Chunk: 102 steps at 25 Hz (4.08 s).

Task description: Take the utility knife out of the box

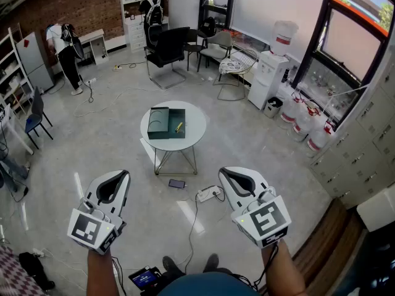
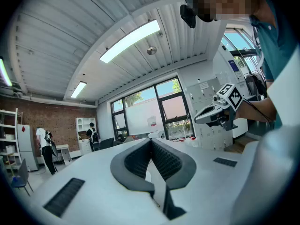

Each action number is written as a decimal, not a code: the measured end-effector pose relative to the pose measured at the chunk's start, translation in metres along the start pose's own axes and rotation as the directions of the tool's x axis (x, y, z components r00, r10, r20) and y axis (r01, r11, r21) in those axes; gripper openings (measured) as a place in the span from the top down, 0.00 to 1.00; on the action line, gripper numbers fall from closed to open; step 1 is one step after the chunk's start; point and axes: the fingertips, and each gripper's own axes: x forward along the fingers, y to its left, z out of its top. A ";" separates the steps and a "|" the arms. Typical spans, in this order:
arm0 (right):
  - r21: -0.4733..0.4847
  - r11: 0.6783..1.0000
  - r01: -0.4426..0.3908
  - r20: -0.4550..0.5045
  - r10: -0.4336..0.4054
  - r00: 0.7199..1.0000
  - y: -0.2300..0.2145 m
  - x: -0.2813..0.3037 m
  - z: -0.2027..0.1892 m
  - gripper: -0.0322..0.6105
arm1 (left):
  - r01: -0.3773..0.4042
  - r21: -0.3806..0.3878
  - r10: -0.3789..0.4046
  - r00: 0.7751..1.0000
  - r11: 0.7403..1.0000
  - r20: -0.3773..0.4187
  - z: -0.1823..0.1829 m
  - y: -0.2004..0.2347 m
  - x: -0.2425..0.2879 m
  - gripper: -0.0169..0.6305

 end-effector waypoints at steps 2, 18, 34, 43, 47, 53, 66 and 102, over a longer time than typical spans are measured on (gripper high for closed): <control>-0.001 1.000 0.002 0.001 -0.002 1.000 0.004 0.001 -0.001 0.89 | 0.005 0.001 -0.005 1.000 1.000 0.009 0.002 -0.001 -0.002 0.95; 0.049 0.998 0.045 -0.036 -0.044 0.998 0.045 0.037 0.014 0.89 | 0.035 -0.007 -0.035 0.999 0.999 0.018 -0.013 0.051 -0.031 0.95; 0.027 1.000 0.008 -0.029 -0.007 1.000 0.003 0.136 0.005 0.89 | 0.045 -0.045 -0.043 0.999 0.998 0.032 -0.044 0.110 0.036 0.95; 0.052 0.993 -0.107 -0.014 0.108 0.994 -0.107 0.205 -0.031 0.89 | -0.015 -0.054 0.014 1.000 0.998 -0.003 -0.049 0.101 0.150 0.95; 0.056 0.985 -0.166 -0.003 0.166 0.986 -0.136 0.230 -0.037 0.89 | -0.056 -0.056 0.054 0.998 0.997 -0.042 -0.049 0.102 0.186 0.95; 0.070 0.973 -0.222 0.016 0.221 0.975 -0.183 0.239 -0.053 0.89 | -0.098 -0.050 0.095 0.993 0.994 -0.070 -0.046 0.083 0.234 0.95; 0.128 0.969 -0.211 0.047 0.207 0.977 -0.273 0.221 -0.091 0.89 | -0.046 0.000 0.045 0.996 0.999 -0.080 -0.025 0.031 0.324 0.95; 0.128 0.986 0.108 -0.173 -0.085 0.981 -0.320 0.542 -0.040 0.89 | 0.303 -0.060 -0.300 0.952 0.951 0.057 -0.094 0.375 0.554 0.95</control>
